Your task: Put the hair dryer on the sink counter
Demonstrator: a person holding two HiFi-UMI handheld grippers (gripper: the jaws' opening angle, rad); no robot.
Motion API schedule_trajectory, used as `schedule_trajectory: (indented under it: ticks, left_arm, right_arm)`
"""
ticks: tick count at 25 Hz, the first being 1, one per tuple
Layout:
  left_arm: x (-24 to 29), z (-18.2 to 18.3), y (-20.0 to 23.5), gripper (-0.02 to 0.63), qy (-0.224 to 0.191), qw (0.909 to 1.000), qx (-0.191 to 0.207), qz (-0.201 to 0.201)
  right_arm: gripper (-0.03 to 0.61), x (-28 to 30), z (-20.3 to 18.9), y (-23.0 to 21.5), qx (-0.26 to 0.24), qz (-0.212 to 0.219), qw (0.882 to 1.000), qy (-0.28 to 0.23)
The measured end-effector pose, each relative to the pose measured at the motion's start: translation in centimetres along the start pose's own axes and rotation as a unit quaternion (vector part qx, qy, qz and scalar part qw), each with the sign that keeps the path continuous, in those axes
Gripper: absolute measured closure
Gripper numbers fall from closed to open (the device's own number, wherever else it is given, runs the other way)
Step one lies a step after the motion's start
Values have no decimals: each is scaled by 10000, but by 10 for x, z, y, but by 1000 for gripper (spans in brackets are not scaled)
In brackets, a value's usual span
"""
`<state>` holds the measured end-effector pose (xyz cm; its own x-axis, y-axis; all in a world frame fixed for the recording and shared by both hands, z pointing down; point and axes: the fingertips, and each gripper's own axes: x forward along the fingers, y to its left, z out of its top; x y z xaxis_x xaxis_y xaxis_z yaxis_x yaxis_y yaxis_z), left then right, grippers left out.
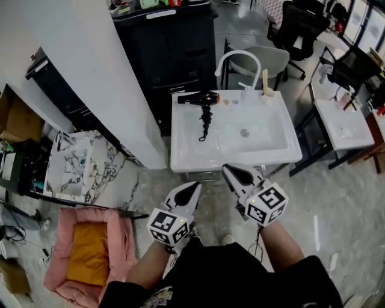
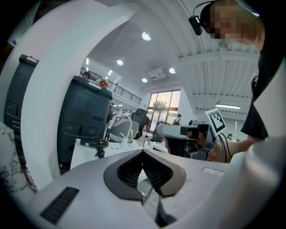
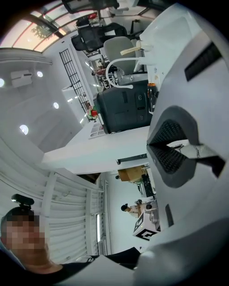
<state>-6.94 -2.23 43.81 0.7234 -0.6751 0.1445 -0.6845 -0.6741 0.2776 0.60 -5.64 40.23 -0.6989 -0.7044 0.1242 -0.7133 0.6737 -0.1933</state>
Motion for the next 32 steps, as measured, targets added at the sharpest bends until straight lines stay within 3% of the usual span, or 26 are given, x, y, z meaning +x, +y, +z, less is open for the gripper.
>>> schedule_trajectory:
  ticks: [4,10,16,32]
  left_arm:
    - [6,-11,-40,611,-31,9998,29,173]
    - [11,-25,-84,612,-80,9988,54,472]
    - [10,-31,-114,611,-131,9980,10,623]
    - [1,-24,-121,611,-204,9981,85,583]
  right_arm:
    - [580,-33,-4,-2,-313,223,9992,75]
    - [580,-70,-11,-6,191,519,9985,25]
    - [580,-98,-17,-4,241,652,9975,117]
    - [580,-105,-14,7,255,627,9977,77]
